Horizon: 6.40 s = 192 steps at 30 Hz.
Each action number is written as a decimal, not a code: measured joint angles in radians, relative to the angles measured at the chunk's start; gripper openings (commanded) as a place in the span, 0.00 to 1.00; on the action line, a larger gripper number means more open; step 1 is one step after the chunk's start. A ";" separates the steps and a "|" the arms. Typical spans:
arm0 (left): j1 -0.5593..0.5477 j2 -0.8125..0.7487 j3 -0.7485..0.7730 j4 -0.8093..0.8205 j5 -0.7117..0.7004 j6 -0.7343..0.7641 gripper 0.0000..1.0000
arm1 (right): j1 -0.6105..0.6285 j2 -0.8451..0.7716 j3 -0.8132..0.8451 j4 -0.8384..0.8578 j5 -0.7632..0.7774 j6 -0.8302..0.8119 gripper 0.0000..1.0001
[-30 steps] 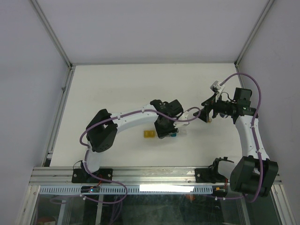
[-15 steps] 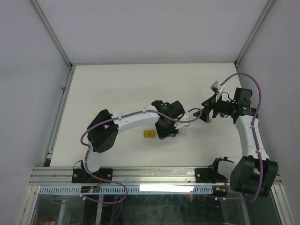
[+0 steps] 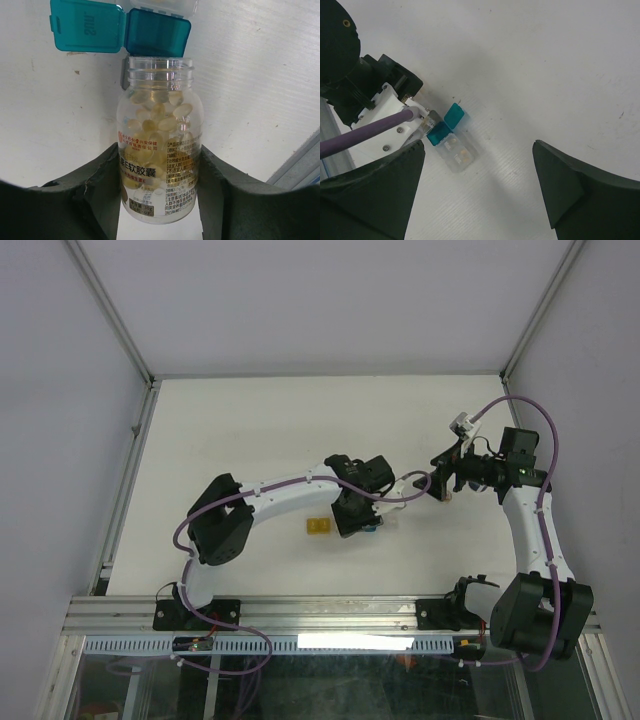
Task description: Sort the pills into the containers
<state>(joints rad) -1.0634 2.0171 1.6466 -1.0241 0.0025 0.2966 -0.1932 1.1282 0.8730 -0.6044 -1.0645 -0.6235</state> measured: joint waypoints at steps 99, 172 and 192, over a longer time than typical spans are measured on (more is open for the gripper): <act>-0.023 0.045 0.068 -0.069 -0.079 -0.054 0.00 | -0.038 -0.005 0.000 -0.027 -0.027 -0.008 0.93; -0.056 -0.785 -1.416 2.348 0.288 -0.293 0.00 | -0.027 0.134 -0.002 -0.203 0.308 -0.367 0.91; -0.056 -0.991 -1.378 1.992 0.295 -0.338 0.00 | 0.127 0.500 0.122 -0.079 0.771 -0.164 0.66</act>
<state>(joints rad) -1.1194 1.0264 0.2691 0.9676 0.2977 -0.0414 -0.0666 1.6279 0.9947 -0.6838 -0.2939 -0.7876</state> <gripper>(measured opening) 0.514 0.694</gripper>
